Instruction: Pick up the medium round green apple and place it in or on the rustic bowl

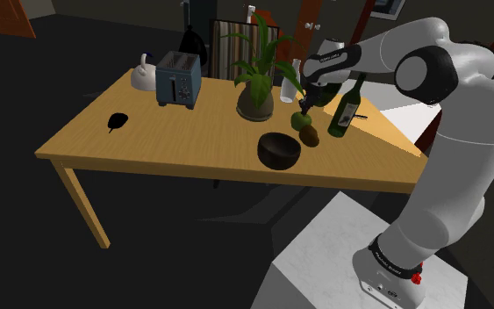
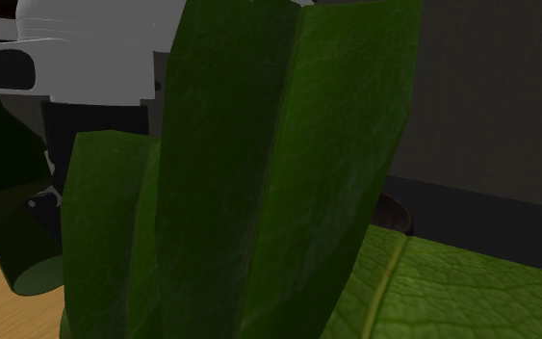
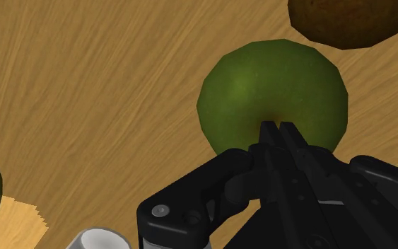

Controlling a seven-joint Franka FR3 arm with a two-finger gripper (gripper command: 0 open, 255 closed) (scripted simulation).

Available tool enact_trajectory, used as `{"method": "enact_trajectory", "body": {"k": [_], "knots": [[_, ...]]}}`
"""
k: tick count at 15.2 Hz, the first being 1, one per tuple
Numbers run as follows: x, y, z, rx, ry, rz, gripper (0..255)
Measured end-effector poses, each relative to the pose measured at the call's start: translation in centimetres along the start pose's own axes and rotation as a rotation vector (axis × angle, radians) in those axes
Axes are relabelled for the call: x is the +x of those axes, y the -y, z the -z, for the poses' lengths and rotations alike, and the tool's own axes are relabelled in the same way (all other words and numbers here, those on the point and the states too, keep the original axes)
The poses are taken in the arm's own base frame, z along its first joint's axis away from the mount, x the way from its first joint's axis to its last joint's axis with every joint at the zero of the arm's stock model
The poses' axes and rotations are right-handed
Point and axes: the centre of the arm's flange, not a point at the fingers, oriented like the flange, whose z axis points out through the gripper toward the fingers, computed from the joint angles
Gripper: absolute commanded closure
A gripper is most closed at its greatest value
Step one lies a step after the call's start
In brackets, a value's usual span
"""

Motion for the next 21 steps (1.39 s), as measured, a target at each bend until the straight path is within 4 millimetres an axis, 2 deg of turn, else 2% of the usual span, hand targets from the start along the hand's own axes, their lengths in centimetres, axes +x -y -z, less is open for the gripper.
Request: {"method": "enact_trajectory", "body": {"k": [4,21], "knots": [[0.1,-0.1,1.1,0.0,0.0,0.0,255],[1.1,-0.9,10.0,0.0,0.0,0.0,255]]}}
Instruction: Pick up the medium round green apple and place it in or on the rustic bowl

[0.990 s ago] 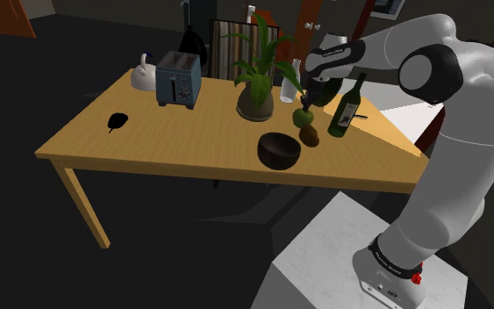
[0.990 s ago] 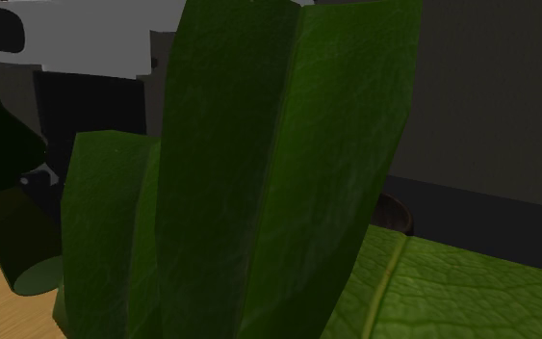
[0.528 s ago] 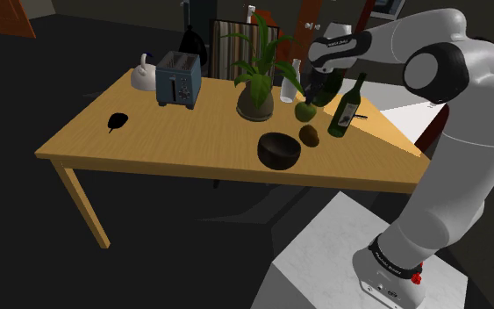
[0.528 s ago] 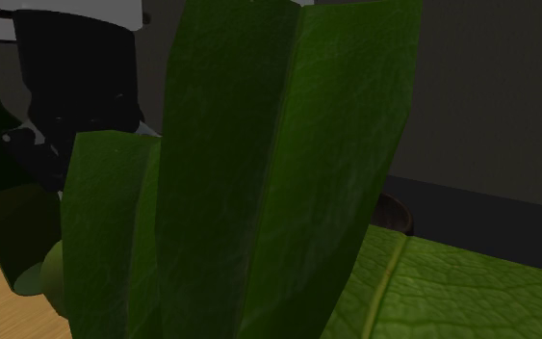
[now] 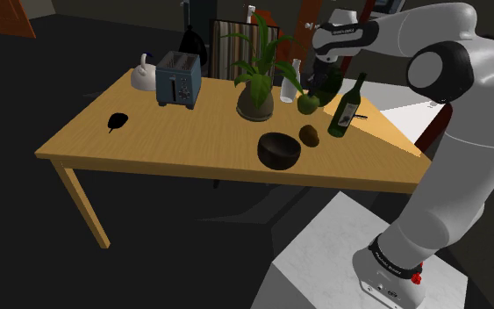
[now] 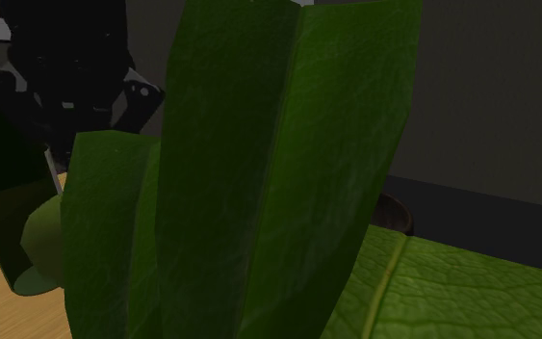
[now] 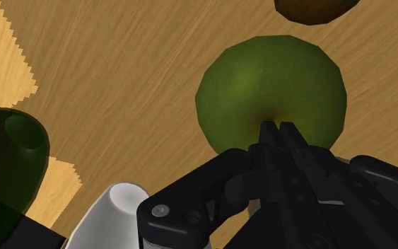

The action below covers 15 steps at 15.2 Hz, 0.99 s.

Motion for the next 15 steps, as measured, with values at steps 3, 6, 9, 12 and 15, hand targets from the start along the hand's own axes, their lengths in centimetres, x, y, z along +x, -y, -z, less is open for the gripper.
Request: {"method": "enact_trajectory", "body": {"k": [3,6,9,12,15], "knots": [[0.3,-0.1,1.5,0.0,0.0,0.0,255],[0.4,-0.2,3.0,0.0,0.0,0.0,255],[0.7,-0.2,4.6,0.0,0.0,0.0,255],[0.8,-0.4,6.3,0.0,0.0,0.0,255],[0.4,1.2,7.5,0.0,0.0,0.0,255]]}}
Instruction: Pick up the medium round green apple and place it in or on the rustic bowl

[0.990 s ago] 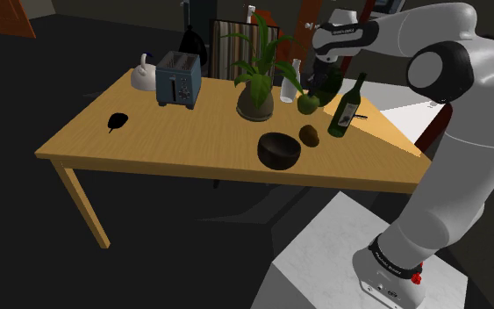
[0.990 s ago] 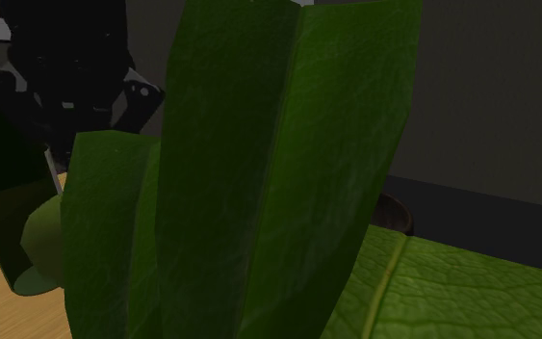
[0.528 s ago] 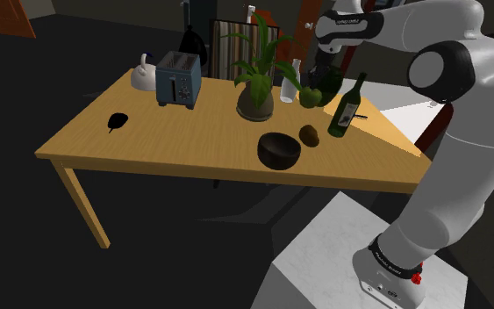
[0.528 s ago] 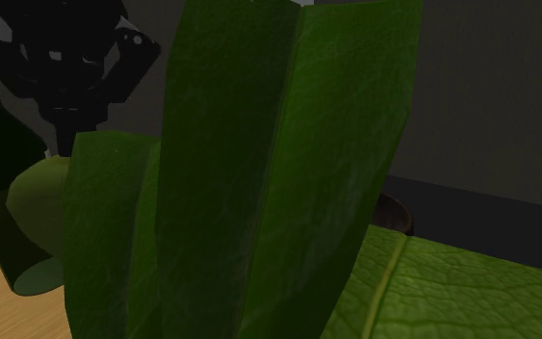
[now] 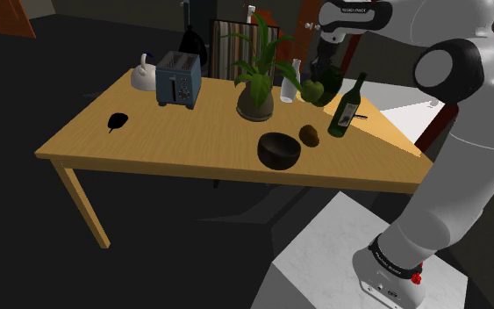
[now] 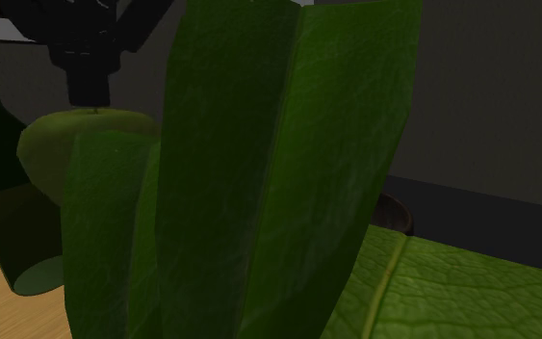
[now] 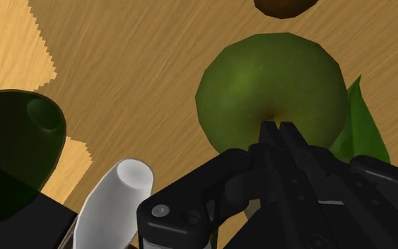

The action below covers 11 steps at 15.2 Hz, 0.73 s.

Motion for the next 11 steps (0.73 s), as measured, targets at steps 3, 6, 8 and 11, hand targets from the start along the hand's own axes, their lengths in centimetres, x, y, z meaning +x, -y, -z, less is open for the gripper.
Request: {"method": "enact_trajectory", "body": {"k": [3,6,8,11], "knots": [[-1.4,3.0,1.3,0.0,0.0,0.0,255],[-2.8,6.4,2.6,0.001,0.0,0.0,255],[-4.0,8.4,3.1,0.001,0.0,0.001,255],[-5.2,12.2,4.1,0.001,0.0,0.001,255]]}}
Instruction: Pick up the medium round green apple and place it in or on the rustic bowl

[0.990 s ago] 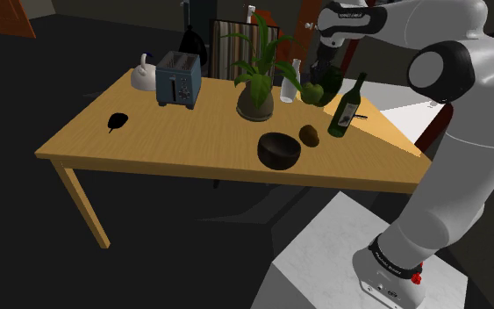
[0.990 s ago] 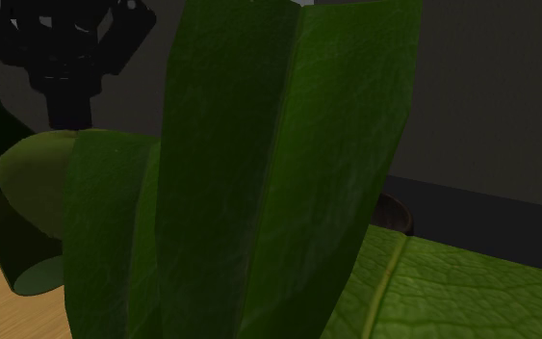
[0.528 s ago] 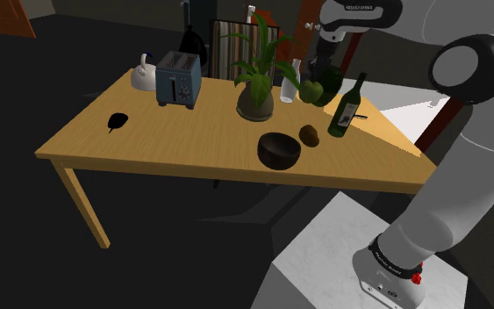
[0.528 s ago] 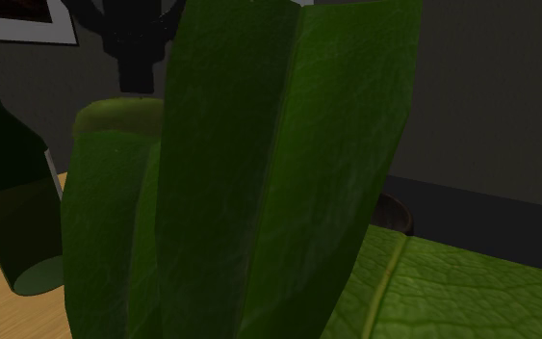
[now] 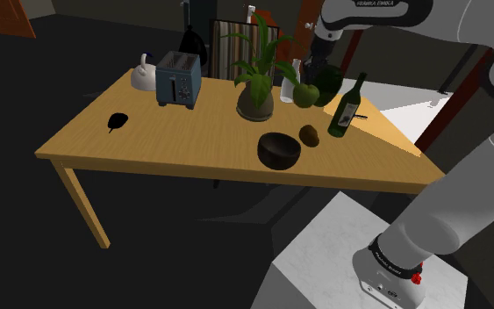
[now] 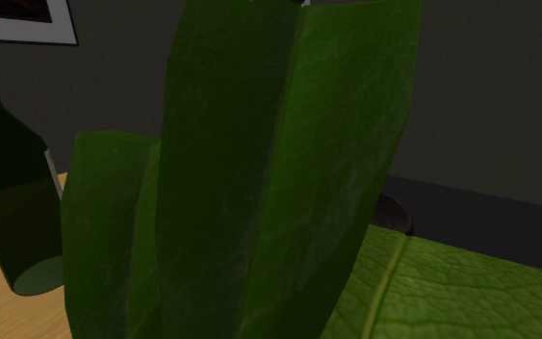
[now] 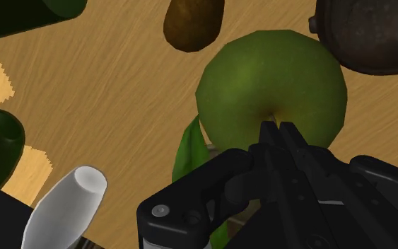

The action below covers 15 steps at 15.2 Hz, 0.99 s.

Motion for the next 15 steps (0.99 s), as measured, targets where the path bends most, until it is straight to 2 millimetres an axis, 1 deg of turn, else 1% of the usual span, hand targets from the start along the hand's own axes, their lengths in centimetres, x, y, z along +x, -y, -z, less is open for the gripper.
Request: {"method": "enact_trajectory", "body": {"k": [2,6,9,12,13,15], "knots": [[-0.9,2.5,1.1,-0.001,0.0,0.0,255],[-2.9,7.3,2.6,0.0,0.0,0.0,255],[-4.7,10.3,3.5,-0.001,0.0,0.0,255],[-5.8,14.0,5.0,-0.001,0.0,0.0,255],[-6.0,14.6,4.9,-0.001,0.0,0.0,255],[-6.2,15.0,4.1,-0.001,0.0,-0.001,255]]}}
